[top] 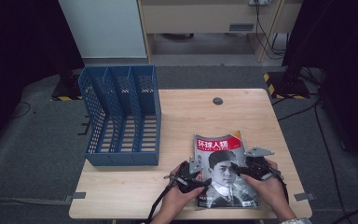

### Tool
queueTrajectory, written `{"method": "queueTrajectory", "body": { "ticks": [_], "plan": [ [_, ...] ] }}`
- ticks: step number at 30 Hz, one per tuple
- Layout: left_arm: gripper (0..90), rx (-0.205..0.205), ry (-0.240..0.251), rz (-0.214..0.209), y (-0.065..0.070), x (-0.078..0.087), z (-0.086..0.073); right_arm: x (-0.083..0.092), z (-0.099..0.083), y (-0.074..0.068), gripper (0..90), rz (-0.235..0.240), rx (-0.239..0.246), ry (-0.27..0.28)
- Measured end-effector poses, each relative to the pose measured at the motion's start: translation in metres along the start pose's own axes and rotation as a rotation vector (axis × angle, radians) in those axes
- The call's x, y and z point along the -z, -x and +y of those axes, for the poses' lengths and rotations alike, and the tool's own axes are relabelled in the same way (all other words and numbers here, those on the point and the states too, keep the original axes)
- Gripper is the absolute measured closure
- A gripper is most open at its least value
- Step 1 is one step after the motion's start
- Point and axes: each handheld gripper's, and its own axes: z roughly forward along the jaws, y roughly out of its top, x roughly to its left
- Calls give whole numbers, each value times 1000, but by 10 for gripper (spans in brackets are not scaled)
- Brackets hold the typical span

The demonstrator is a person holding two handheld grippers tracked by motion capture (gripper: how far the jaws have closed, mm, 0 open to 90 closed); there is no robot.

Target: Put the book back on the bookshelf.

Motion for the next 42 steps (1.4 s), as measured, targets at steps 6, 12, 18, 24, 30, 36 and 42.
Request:
{"method": "queueTrajectory", "body": {
  "ticks": [6, 12, 18, 24, 30, 36, 42],
  "plan": [
    [228, -2, 0, 1, 0, 0, 0, 4, -4, 10, 244, -15, -50, 11],
    [242, -2, 1, 3, 0, 0, 0, -1, -6, 7, 161, 21, -59, -28],
    [241, -4, 0, 5, 0, 0, 0, -3, -10, 6, 83, 51, -51, -51],
    [95, -33, -33, -9, 3, -5, 2, 1, -12, 3, 115, 51, -27, -58],
    [0, -27, -50, -20, 2, -8, 4, 3, -13, 0, 200, 46, -26, -50],
    [0, 15, -36, -20, -4, -7, 5, 3, -10, -5, 270, 46, 4, -42],
    [0, -11, -49, -1, -4, -9, 6, 1, -10, -8, 270, 51, 13, -35]
  ]
}}
